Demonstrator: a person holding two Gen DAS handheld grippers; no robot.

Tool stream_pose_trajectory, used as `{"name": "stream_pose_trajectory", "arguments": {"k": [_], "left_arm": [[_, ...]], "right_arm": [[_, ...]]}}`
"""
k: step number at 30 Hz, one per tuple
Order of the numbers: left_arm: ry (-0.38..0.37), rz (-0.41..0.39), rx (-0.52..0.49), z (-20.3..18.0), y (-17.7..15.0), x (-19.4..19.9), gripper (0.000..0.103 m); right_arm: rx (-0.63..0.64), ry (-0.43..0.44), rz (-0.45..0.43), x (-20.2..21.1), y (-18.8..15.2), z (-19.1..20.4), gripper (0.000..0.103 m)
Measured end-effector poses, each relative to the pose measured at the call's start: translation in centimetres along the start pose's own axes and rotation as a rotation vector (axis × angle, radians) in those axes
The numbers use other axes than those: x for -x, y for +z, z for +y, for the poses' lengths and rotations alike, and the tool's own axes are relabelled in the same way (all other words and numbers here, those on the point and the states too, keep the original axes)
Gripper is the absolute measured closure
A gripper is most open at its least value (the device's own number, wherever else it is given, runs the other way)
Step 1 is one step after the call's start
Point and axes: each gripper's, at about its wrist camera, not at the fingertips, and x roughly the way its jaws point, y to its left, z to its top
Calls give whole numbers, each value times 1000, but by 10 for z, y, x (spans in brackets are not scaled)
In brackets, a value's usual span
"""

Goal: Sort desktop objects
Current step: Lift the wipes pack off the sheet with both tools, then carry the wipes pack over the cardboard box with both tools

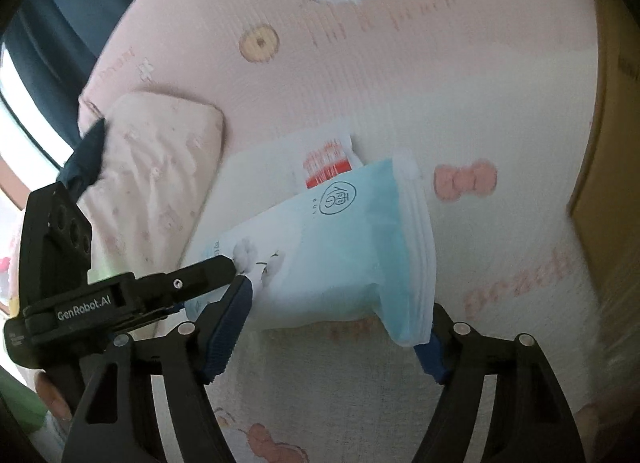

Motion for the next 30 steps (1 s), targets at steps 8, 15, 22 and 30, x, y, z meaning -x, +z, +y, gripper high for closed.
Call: {"name": "stream_pose_trajectory", "arguments": {"k": [8,15,22,30], "left_arm": [[-60,-126,-137,-50,18,38,54],[-135,-225,-203,-86,32,67,54],[-183,-282,-303,-134,34,80,54],[-262,-283,-321,-188,25,79,54]], "right_arm": [[69,-40,-148,53,31,18,30],[50,-15,-285,98,58,28,29],[32,-14,-375,141,67,23,30],[51,-64,-441,193,78,7,31]]}}
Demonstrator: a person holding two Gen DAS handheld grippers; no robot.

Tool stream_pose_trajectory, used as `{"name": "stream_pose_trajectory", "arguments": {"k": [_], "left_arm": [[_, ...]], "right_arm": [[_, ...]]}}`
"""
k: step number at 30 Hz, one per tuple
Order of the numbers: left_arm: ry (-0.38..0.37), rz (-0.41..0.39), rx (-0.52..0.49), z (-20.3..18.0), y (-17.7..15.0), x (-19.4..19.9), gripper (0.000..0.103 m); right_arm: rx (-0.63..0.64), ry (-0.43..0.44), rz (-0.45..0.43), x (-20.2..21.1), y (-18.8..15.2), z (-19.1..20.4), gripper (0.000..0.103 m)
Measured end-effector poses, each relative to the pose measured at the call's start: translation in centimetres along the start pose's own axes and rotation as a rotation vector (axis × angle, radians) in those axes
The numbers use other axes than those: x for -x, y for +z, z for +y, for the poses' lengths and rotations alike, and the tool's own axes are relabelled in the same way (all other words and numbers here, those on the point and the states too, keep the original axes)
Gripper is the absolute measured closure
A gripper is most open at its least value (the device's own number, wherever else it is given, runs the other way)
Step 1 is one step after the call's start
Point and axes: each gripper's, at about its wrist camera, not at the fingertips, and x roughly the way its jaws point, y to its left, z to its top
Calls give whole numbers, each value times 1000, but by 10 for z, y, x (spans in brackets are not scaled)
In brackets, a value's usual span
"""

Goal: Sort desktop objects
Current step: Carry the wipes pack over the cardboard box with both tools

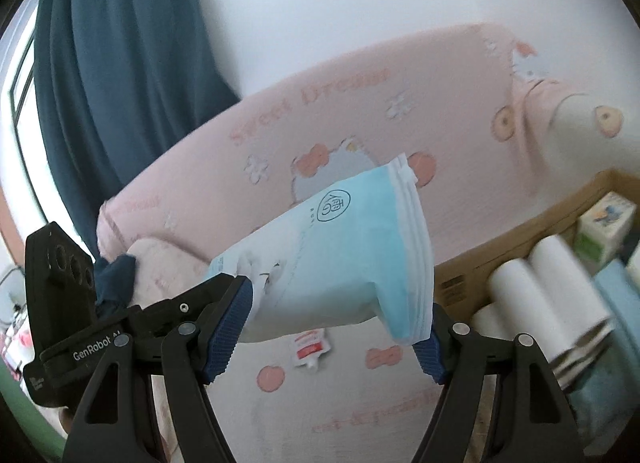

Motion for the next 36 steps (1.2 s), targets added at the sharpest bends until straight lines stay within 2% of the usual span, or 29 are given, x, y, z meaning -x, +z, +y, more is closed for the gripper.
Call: {"name": "stream_pose_trajectory", "arguments": {"k": [9,14,21,25,28,36], "left_arm": [[-82,86,-98,-67,-9,-30,54],[-113,112,-143,-96,-14,-51,54],[-151,205,-164,-127,-26,-87,54],[-141,238,-185,-144,-36,-101,54],[-121,284,-172,-156,-42,-114,54],[-124,391,-129,-172,-56,-138,54]], "right_arm": [[-11,-143,-33,48,13,-40,31],[-70,-183,-53,65,19,-67,31],[-121,-262,-31,85,21,-104,31],[-155,-295,-4,93,22,-124,31],[-189,-308,20,97,22,-140,31],[-232,-346,74,111,22,-173,31]]}}
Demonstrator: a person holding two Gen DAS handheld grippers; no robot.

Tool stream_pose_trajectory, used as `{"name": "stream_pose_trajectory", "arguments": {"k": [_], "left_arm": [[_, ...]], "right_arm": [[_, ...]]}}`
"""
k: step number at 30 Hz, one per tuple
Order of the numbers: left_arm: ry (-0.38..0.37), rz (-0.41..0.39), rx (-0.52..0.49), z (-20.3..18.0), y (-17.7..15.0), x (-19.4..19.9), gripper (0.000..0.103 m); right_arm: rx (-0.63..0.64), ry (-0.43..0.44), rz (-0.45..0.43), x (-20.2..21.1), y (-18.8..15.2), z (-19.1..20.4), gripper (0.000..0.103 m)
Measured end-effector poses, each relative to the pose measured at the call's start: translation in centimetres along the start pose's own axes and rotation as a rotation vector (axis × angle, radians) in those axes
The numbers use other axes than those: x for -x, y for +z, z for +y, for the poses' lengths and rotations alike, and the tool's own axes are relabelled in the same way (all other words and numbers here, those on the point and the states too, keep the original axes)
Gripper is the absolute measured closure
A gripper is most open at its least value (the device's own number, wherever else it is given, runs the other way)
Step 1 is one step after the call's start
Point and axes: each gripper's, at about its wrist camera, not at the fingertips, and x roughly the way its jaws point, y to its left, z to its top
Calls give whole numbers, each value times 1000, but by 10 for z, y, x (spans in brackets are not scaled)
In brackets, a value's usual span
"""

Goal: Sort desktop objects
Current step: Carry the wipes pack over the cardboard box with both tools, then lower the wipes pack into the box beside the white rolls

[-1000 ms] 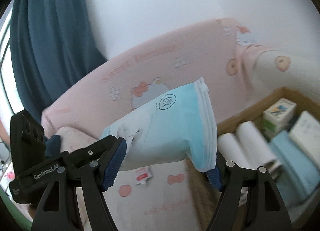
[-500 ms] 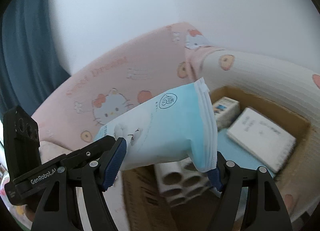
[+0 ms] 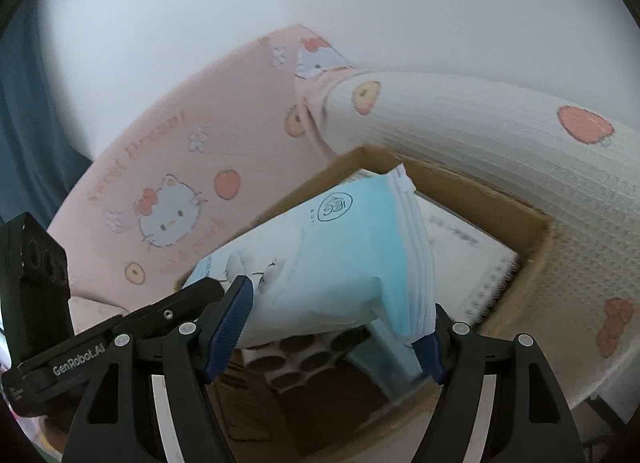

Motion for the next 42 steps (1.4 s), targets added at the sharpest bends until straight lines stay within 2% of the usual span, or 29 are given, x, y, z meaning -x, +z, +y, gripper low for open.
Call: {"name": "stream_pose_trajectory", "arguments": {"k": [5,9,12,18,20,23,26,29,32,34,38,42], "left_arm": [[11,55,53,-5,-15,-14,54],[49,53,7,-17,-23,-16,54],[56,67,-9,-23,-29,-17,54],[83,70,-37,-30,-37,-18,58],[93,71,-48,-32,-42,-19,58],[151,91,-83,-34,-48,-28,58],[159,117,-81,-33,-49,-33,58],[139,110,-98,-33,-45,-29,58],[84,120,-107,-32,-36,-27,57],[34,133,-104,-28,-28,-26,56],[-91,157,-102,-23,-7,-26,45],[-93,161,-141,-30,7,-35,45]], "right_arm": [[-29,-13,52,-7,1,-19,31],[-26,-10,57,-8,3,-26,32],[-18,-31,56,-8,6,-29,39],[-37,-10,72,-9,10,-41,49],[-38,-27,76,-8,10,-43,51],[-32,-51,87,-10,10,-45,57],[-5,-85,105,-15,12,-44,59],[7,-91,139,-20,15,-44,59],[33,-92,165,-21,18,-42,59],[58,-98,172,-21,18,-41,59],[83,-80,200,-22,20,-38,59],[105,-49,237,-26,19,-34,62]]}}
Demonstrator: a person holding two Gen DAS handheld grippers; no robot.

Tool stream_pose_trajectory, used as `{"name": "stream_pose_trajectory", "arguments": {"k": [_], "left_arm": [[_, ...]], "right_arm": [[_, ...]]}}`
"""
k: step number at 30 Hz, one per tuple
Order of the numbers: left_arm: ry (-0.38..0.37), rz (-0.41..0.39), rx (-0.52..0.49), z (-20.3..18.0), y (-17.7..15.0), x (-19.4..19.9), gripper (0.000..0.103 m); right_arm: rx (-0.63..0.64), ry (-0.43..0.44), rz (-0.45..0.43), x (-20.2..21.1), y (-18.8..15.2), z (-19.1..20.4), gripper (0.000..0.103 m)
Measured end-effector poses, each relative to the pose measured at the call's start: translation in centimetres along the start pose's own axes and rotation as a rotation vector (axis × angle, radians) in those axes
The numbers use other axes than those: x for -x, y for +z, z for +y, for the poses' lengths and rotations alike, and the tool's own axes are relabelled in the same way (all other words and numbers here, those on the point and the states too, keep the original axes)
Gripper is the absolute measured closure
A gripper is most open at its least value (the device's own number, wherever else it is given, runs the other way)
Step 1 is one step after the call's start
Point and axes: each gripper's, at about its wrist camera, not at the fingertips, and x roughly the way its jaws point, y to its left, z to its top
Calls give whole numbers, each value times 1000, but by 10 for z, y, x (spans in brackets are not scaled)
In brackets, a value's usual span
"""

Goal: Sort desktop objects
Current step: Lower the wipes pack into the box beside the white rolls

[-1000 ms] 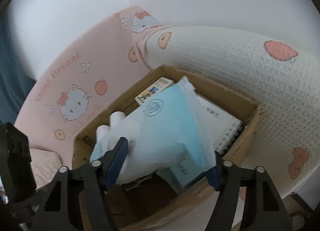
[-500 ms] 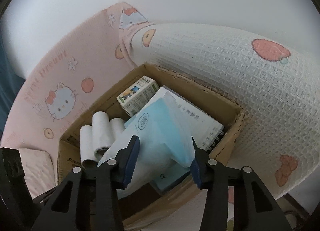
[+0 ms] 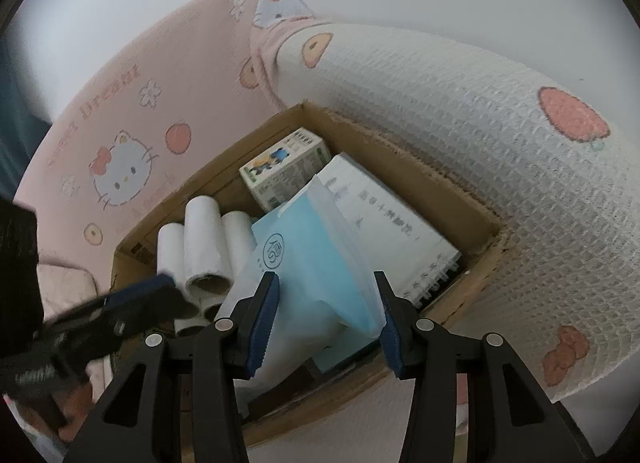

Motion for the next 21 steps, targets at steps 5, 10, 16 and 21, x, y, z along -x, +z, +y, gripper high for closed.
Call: {"name": "stream_pose_trajectory", "arguments": {"k": [5,10,16,21], "left_arm": [[-39,87,-51,-13,19,-26,45],[-14,124,-96,-21,38,-48,45],[14,254,-62,-16,53,-78,49],[-59,312,-6,-10,50,-88,79]], "right_arm": [[49,-7,35,-5,0,7,69],[73,-5,64,-9,2,6,69],[99,6,91,-13,5,4,69],[155,15,128,-16,6,7,69]]}}
